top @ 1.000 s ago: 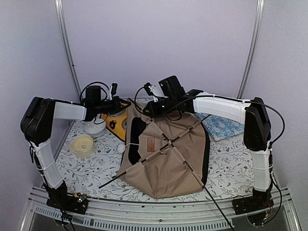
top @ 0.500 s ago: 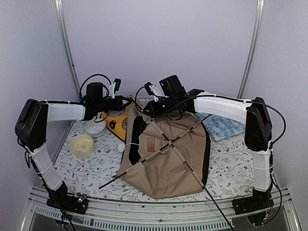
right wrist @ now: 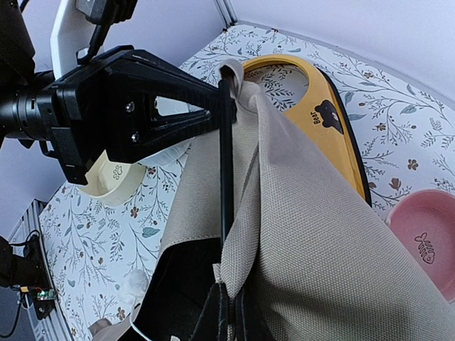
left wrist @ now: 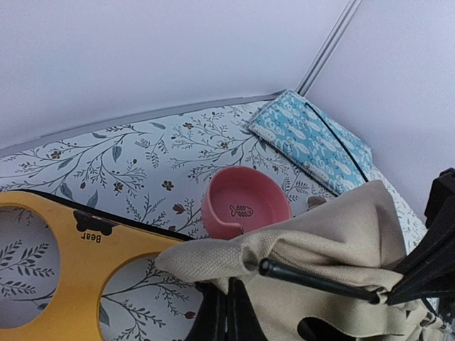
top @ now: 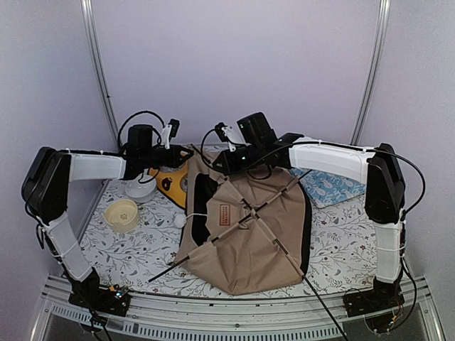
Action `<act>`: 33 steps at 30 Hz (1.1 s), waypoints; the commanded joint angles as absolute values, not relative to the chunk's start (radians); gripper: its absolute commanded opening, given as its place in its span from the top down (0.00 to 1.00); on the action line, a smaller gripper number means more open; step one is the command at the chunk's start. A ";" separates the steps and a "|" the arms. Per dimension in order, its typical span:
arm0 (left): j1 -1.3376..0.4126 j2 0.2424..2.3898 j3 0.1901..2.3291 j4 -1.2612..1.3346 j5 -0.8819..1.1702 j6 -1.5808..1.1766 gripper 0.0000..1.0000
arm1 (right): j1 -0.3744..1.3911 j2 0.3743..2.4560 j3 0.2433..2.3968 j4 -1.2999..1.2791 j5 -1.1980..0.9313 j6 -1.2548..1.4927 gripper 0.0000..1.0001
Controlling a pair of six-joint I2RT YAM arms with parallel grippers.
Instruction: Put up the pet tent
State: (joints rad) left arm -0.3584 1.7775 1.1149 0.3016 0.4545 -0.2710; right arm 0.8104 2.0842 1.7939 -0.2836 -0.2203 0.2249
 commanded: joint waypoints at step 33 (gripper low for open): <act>-0.479 1.700 1.173 0.117 0.192 0.229 1.00 | 0.797 2.057 1.834 -0.316 -0.282 0.201 1.00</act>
